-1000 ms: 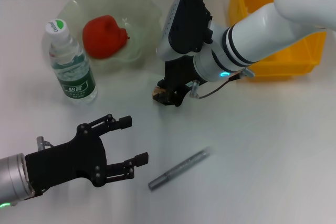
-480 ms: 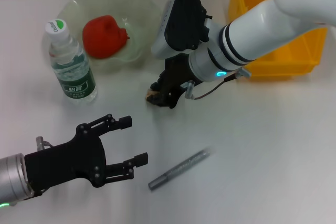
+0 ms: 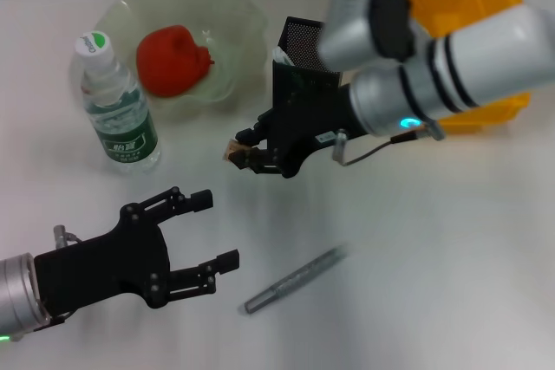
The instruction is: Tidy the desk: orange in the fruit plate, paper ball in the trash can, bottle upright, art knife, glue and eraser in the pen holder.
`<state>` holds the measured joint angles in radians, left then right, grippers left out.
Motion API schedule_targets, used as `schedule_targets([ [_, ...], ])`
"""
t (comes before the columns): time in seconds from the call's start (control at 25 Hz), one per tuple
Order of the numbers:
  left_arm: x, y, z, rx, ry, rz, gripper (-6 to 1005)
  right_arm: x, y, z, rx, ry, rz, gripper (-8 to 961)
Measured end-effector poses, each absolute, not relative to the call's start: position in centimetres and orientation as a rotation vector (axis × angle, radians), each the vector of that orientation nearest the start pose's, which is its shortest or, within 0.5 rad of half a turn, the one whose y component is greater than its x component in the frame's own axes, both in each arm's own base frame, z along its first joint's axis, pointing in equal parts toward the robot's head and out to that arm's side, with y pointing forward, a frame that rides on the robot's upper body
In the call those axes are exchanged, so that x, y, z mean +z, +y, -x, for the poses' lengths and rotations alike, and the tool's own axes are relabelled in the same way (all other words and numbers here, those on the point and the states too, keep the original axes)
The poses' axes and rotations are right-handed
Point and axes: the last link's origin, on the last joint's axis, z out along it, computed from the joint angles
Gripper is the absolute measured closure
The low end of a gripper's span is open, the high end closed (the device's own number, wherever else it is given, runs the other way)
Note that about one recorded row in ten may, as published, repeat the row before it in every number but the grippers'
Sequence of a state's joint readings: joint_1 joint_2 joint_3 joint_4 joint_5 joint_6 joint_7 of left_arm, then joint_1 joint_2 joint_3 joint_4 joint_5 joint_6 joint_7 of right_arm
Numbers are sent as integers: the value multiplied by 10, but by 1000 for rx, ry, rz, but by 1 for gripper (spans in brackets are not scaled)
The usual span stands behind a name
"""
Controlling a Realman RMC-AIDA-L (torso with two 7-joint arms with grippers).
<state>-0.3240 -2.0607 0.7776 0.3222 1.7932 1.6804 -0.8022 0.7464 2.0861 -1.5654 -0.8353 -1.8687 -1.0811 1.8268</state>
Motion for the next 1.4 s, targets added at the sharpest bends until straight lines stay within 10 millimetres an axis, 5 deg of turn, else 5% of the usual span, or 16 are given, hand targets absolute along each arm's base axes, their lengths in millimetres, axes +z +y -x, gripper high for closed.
schedule_targets([
  [0.28,-38,228,304,-978,-410,2644,152,-62,353,-163,580,367,2911,673],
  [0.52,-40,227,304,-989,-423,2643,152,-23,346,-190,903,399,2687,663],
  [0.88,-41,225,303,-1001,-425,2650,152,0,359,-205,917,457,2540,649],
  [1.4,-41,224,302,-1007,-422,2659,152,-6,393,-199,719,563,2520,628],
])
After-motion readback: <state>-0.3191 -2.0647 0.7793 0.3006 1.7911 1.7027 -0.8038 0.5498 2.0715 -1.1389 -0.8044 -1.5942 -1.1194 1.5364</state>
